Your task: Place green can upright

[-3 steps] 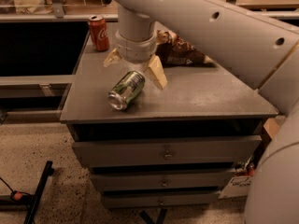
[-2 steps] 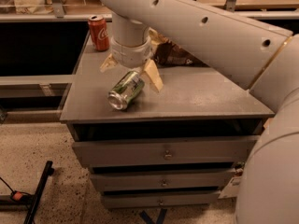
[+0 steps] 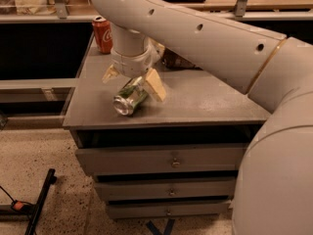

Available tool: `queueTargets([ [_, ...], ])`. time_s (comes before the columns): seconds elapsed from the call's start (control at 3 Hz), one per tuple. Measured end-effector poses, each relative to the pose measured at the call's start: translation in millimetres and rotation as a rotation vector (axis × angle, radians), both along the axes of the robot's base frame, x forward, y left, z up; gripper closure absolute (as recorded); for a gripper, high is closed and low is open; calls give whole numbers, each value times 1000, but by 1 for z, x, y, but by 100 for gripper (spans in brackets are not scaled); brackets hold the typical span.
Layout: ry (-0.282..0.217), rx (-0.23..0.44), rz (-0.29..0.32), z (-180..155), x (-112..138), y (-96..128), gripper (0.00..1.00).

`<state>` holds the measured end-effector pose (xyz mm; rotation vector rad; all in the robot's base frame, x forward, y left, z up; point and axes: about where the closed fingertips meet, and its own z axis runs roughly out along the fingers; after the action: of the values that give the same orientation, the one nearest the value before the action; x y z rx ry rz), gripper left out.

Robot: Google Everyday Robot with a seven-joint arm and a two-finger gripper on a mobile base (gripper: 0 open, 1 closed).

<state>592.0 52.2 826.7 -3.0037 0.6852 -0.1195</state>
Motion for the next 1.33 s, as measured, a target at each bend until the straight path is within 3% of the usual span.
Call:
queueTargets([
  [0.33, 12, -15, -3, -6, -1, 2, 18],
  [1.33, 17, -42, -16, -6, -2, 2, 88],
])
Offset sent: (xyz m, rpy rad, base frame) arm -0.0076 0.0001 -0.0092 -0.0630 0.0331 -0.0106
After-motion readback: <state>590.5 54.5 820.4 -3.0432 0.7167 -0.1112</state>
